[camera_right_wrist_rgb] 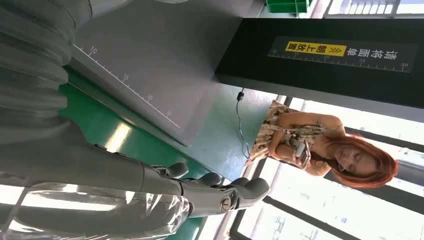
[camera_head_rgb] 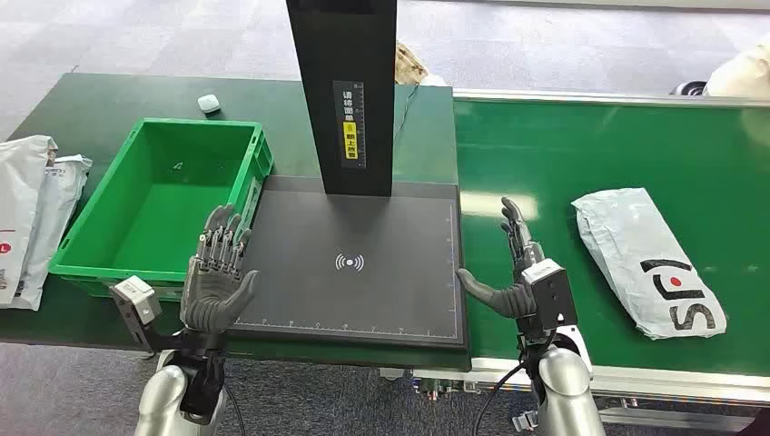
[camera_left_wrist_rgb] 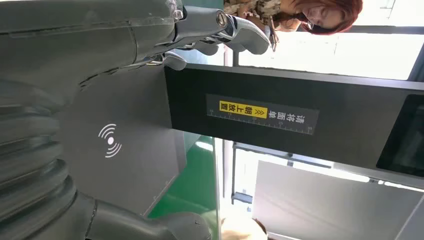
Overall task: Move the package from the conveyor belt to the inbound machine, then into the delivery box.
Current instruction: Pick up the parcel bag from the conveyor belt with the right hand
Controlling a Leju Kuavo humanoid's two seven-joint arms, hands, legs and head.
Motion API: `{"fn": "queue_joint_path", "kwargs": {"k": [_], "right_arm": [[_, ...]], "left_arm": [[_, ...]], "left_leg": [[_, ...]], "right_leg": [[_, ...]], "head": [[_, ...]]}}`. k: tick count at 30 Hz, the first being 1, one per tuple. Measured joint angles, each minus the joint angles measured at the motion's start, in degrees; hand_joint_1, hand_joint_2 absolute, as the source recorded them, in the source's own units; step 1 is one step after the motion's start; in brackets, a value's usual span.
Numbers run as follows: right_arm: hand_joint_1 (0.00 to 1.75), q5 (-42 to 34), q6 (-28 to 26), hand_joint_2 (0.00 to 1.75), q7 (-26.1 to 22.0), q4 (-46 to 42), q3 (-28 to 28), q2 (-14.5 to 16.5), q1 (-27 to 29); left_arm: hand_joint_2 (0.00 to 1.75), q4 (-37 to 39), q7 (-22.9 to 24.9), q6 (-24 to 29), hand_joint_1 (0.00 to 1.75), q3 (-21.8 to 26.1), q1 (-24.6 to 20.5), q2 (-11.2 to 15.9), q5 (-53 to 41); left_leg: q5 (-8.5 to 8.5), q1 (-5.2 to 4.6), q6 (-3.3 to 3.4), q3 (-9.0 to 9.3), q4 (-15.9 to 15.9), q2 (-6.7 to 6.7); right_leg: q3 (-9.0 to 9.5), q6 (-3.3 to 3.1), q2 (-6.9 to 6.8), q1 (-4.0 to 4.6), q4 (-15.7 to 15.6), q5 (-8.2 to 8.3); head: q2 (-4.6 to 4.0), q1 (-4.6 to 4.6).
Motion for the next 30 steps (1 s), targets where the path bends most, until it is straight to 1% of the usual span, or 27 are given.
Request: {"fn": "queue_joint_path", "kwargs": {"k": [9,13,15,17,19,22,24,27,30], "right_arm": [[0.00,4.35,-3.67,1.75,1.27,-0.45,-0.26,-0.22,-0.27],[0.00,11.76,-8.78,1.75,4.67,-0.46,-0.99,-1.47,-1.89],[0.00,16.30,-10.80,1.75,7.04,0.33,-1.86,-3.12,-4.15],[0.00,20.67,-11.93,1.75,9.04,2.65,-3.06,-5.68,-7.50],[0.00,23.20,-11.71,1.75,9.87,6.19,-4.33,-8.61,-11.25],[0.00,24.39,-9.59,1.75,9.52,12.60,-5.46,-13.02,-16.23],[0.00,25.29,-9.09,1.75,9.21,15.83,-5.55,-15.44,-18.08],[0.00,26.02,-9.02,1.75,9.28,18.69,-5.38,-17.82,-19.45],[0.00,26.10,-9.03,1.75,9.43,20.42,-5.23,-19.14,-20.15]], "left_arm": [[1.75,0.00,-0.02,-0.04,0.00,-0.03,-0.23,0.00,0.00],[1.75,0.00,-0.02,-0.04,0.00,-0.03,-0.23,0.00,-0.02],[1.75,0.00,-0.04,-0.04,0.00,-0.02,-0.23,0.01,-0.15],[1.75,0.00,-0.11,-0.01,0.00,0.00,-0.24,0.03,-0.33],[1.75,0.00,-0.18,0.07,0.00,0.05,-0.22,0.09,-0.40],[1.75,0.00,-0.20,0.11,0.00,0.15,-0.16,0.20,-0.38],[1.75,0.00,-0.20,0.11,0.00,0.21,0.01,0.28,-0.35],[1.75,-0.02,-0.20,0.11,0.00,0.33,0.37,0.36,-0.35],[1.75,-0.02,-0.20,0.09,0.00,0.38,0.57,0.37,-0.35]], "left_leg": [[0.00,0.00,0.00,0.00,0.00,0.00],[0.00,0.00,0.00,0.00,0.00,0.00],[0.01,0.00,0.02,0.00,0.01,0.00],[0.04,-0.02,0.07,-0.01,0.03,0.00],[0.08,-0.04,0.12,-0.02,0.06,-0.01],[0.10,-0.07,0.15,-0.03,0.10,-0.04],[0.10,-0.07,0.16,-0.05,0.10,-0.12],[0.10,-0.07,0.16,-0.07,0.10,-0.18],[0.09,-0.07,0.15,-0.07,0.09,-0.18]], "right_leg": [[0.00,0.00,0.00,0.00,0.00,0.00],[0.00,0.02,0.00,-0.02,0.00,0.02],[0.01,0.04,0.00,-0.04,0.00,0.04],[0.01,0.09,0.00,-0.08,0.00,0.08],[0.03,0.14,0.00,-0.12,0.00,0.12],[0.05,0.20,-0.05,-0.14,0.00,0.15],[0.06,0.20,-0.15,-0.14,0.00,0.15],[0.06,0.20,-0.21,-0.13,0.00,0.14],[0.05,0.19,-0.20,-0.10,0.00,0.12]], "head": [[0.00,0.01],[0.00,0.00],[0.00,0.00],[0.00,0.01],[0.00,0.02],[0.00,0.02],[0.00,0.02],[0.00,0.00],[0.00,0.00]]}}
